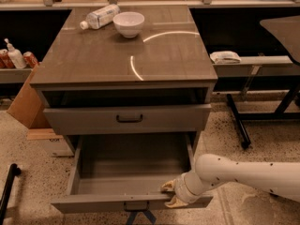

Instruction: Open middle drawer

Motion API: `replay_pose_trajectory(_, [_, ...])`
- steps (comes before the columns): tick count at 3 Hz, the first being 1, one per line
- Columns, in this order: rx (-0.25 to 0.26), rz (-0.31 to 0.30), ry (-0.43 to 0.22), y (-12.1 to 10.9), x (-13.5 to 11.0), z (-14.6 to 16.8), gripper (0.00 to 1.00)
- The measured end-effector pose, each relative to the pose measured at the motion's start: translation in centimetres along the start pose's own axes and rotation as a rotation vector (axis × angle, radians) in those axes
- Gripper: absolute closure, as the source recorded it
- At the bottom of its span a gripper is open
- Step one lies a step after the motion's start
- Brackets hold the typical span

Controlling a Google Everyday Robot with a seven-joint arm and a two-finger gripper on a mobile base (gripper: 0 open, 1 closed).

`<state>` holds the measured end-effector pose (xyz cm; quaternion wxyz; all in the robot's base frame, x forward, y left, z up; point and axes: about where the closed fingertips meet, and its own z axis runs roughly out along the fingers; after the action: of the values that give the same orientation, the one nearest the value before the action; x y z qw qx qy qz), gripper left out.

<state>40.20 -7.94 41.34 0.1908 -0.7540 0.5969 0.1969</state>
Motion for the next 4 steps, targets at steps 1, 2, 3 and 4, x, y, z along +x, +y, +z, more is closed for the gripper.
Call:
replay_pose_trajectory(1, [-0.003, 0.000, -0.001, 0.1, 0.0, 0.1, 0.15])
replay_pose_trajectory(2, [-0.005, -0.001, -0.003, 0.2, -0.1, 0.2, 0.00])
replay_pose_trajectory(3, [-0.004, -0.002, -0.003, 0.2, -0.1, 0.2, 0.00])
replay_pose_trajectory(4, [0.101, -0.039, 0.016, -0.2, -0.3, -5.0, 0.00])
